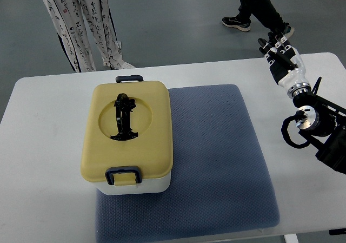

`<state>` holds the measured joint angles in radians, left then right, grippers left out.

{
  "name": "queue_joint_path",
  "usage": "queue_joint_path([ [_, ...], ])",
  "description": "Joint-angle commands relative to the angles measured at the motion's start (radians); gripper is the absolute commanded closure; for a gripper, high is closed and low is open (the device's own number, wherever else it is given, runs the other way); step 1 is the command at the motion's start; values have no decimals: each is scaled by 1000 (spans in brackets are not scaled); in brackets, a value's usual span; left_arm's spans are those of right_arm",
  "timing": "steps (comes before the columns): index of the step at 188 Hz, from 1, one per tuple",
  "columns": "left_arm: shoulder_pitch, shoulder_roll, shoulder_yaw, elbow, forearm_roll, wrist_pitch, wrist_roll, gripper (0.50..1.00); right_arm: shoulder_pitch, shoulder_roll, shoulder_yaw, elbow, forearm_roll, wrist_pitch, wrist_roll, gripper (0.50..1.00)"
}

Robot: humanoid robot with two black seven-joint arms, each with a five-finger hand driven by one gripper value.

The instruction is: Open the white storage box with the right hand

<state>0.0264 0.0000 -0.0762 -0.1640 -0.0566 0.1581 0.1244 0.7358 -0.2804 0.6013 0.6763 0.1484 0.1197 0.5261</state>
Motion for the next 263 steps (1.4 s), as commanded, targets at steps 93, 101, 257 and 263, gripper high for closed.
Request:
queue_joint_path([
  [93,0,0,0,1,0,0,1,500,1,0,-3,8,-15,6,0,570],
  [101,0,0,1,1,0,0,0,500,4,-2,-3,8,-15,9,-2,570],
  [257,1,0,-1,0,0,0,0,500,473,-154,-87,262,-1294,219,0,570],
  [263,0,0,-1,1,0,0,0,500,505,-149,-101,281,-1327,230,0,570],
])
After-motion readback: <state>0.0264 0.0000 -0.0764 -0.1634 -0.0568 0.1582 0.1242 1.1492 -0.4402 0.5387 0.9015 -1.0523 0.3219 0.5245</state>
